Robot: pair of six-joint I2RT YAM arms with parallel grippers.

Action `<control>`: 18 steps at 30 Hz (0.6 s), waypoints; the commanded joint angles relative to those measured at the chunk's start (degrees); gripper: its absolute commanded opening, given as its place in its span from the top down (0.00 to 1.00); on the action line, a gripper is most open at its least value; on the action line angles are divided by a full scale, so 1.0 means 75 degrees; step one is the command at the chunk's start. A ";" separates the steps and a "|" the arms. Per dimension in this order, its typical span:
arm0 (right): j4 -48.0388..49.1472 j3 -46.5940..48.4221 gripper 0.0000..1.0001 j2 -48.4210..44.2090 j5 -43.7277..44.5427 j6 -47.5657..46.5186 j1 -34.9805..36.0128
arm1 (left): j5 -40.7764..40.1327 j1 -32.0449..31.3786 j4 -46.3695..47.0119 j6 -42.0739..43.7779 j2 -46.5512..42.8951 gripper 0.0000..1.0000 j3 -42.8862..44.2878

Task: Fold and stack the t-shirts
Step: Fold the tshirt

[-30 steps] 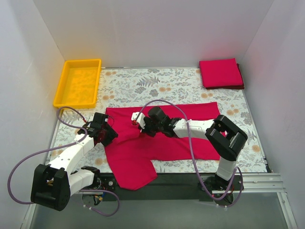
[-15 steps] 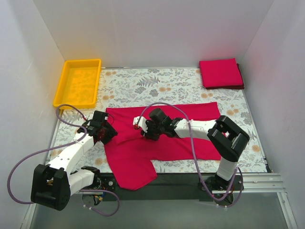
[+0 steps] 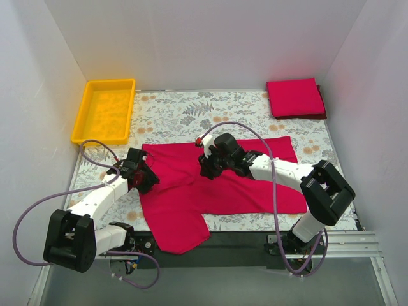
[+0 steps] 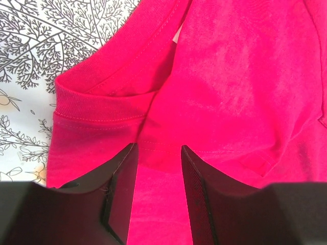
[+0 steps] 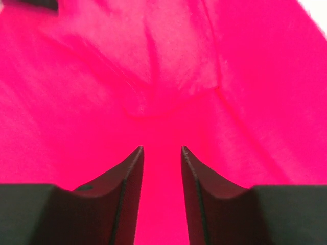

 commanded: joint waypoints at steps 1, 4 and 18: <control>0.0296 0.0012 0.57 -0.0027 0.0402 0.2893 0.0050 | 0.0084 0.0029 0.0127 0.0083 -0.0037 0.62 -0.0127; 0.0717 -0.0293 0.55 -0.0063 0.0496 0.4441 0.0050 | 0.0166 0.0029 0.0209 0.0083 -0.0084 0.63 -0.0220; 0.1879 -0.0879 0.55 0.0394 0.0661 0.6908 0.0073 | 0.0424 0.0017 0.0385 0.0212 0.0151 0.69 -0.0455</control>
